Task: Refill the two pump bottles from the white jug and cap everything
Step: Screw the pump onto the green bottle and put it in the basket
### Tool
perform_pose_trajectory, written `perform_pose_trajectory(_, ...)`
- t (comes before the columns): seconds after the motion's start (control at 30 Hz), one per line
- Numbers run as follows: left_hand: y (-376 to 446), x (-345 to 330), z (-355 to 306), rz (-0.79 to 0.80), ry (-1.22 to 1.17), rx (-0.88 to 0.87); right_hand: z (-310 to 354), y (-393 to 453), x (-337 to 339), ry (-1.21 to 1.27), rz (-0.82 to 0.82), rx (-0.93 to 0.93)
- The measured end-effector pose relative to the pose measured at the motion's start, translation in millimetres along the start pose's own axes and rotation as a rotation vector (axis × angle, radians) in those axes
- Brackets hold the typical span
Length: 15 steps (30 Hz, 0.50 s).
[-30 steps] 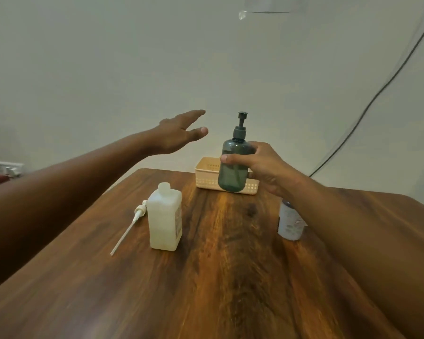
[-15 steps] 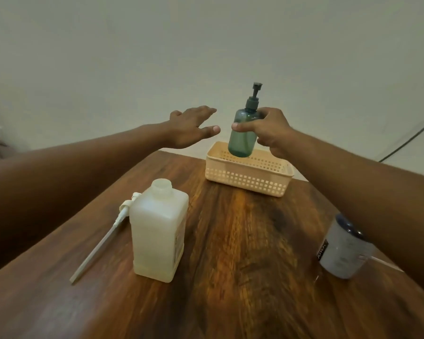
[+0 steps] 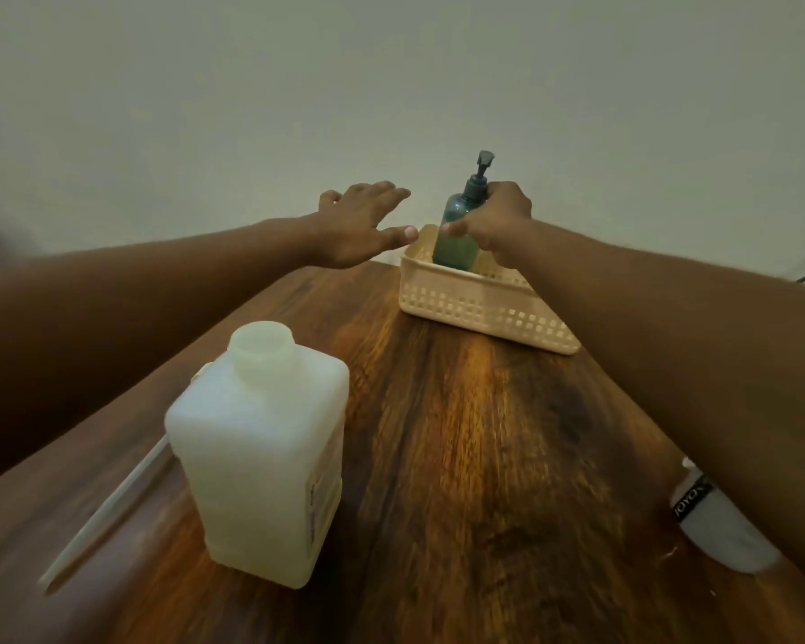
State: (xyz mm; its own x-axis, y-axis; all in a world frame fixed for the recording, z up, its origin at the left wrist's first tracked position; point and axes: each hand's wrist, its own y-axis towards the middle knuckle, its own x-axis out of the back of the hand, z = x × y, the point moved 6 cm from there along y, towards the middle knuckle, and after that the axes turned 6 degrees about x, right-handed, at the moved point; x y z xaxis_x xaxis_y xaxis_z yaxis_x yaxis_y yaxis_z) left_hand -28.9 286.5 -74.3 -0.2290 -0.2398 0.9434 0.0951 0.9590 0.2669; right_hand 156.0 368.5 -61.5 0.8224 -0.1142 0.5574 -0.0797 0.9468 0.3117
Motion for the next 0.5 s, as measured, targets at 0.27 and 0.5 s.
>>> perform_pose_trajectory(0.27,9.0,-16.9,11.6,0.007,-0.012,-0.003,-16.6,23.0,-26.7,-0.072,0.037,-0.021)
perform_pose_trajectory(0.5,13.2,-26.7,25.2,0.008,-0.009,0.006,-25.4,29.8,-40.8,-0.100,0.057,-0.024)
